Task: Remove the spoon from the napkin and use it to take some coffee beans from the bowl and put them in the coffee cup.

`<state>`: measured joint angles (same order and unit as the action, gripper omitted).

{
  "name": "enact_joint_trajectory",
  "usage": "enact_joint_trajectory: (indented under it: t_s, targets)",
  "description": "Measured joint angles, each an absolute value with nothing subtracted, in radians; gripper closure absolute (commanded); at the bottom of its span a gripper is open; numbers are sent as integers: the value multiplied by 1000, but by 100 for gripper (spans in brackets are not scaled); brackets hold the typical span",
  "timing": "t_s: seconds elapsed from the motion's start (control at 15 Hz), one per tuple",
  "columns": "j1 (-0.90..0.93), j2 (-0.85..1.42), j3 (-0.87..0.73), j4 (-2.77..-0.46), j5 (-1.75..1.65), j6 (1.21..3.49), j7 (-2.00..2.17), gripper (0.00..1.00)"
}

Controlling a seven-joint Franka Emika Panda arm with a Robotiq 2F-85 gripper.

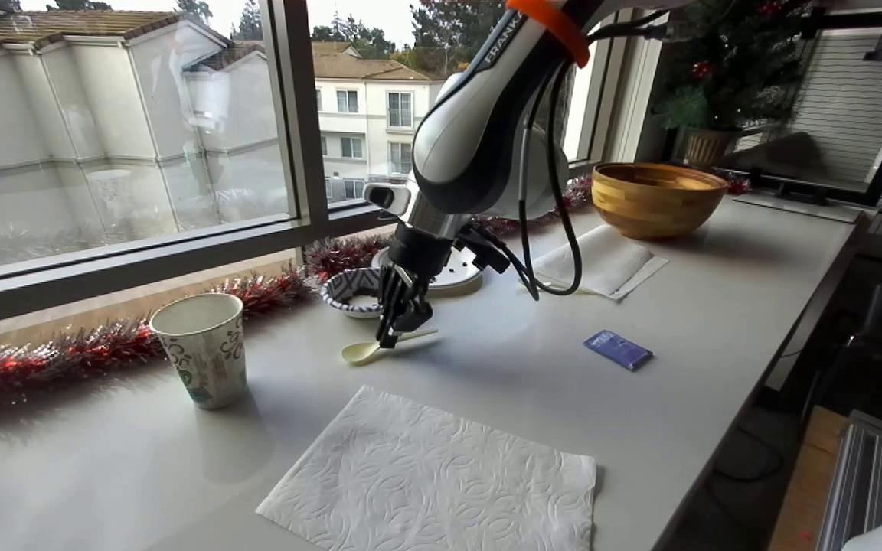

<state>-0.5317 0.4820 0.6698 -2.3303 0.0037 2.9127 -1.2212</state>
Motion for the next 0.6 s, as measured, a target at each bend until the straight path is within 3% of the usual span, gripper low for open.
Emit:
enact_joint_trajectory:
  t_s: [0.4, 0.6]
  targets:
    - [-544, 440, 702, -2330, 56, 2901, -1229, 19]
    - [-631, 308, 800, -2347, 183, 2724, -1187, 1]
